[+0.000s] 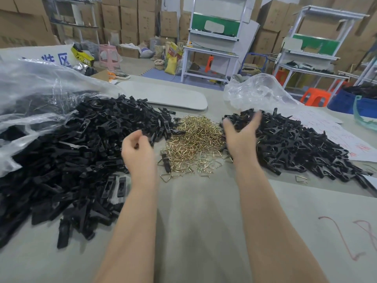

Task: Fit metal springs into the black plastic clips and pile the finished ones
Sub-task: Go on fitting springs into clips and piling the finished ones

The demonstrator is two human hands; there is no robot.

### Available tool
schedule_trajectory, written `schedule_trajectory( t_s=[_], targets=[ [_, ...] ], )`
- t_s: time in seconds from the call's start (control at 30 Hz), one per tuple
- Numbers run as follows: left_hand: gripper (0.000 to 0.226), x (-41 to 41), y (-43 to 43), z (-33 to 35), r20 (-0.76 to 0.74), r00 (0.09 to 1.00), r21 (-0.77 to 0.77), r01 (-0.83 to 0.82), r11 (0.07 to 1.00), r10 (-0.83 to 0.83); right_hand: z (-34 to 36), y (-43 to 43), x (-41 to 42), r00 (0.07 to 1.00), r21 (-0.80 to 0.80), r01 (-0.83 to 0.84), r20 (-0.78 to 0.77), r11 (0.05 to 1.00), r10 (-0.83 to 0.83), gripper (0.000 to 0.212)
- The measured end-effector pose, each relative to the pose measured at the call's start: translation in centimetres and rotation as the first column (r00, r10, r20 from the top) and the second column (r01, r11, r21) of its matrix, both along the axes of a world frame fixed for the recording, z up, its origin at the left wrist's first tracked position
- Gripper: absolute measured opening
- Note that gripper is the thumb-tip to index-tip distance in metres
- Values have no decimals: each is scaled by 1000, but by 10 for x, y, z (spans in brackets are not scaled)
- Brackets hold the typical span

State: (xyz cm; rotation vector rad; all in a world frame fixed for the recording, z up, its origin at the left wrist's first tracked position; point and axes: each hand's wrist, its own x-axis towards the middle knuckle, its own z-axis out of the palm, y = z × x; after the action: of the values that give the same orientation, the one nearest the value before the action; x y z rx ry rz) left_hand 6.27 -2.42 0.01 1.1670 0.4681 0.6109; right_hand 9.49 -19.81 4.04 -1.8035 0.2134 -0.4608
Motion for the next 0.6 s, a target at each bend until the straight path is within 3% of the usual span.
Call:
schedule_trajectory(
  t_s=[0.07,0.17,0.3,0.37,0.43,0.5,0.57,0.6],
  targets=[
    [19,1,4,-2,2,1000,-256,-2,967,3,-14,22,-8,986,-323,-159,-103,933,133,63],
    [17,2,6,-4,-2,1000,-353,-28,935,29,-36,62,-12,929,-505,-370,-226,780,294,38],
    [19,1,4,-2,-8,999,-370,-48,928,48,-54,100,-11,951,-758,-307,-268,575,155,30],
    [20,-1,4,-1,-15,997,-363,-74,929,73,-58,104,-8,962,-789,-269,-248,552,114,22],
    [20,-1,4,0,-24,996,-338,-89,937,86,-55,101,-5,969,-687,-242,-204,686,137,20],
    [21,0,1,0,-62,997,-261,-56,964,41,-45,97,-5,969,-366,-241,-136,899,205,21],
    [14,1,-5,0,-118,984,-166,114,980,-134,-35,93,-7,968,-81,-250,-50,965,247,12],
    [16,1,-9,1,-122,960,-143,235,961,-253,-32,92,-8,966,-32,-259,-17,965,258,8]
  ],
)
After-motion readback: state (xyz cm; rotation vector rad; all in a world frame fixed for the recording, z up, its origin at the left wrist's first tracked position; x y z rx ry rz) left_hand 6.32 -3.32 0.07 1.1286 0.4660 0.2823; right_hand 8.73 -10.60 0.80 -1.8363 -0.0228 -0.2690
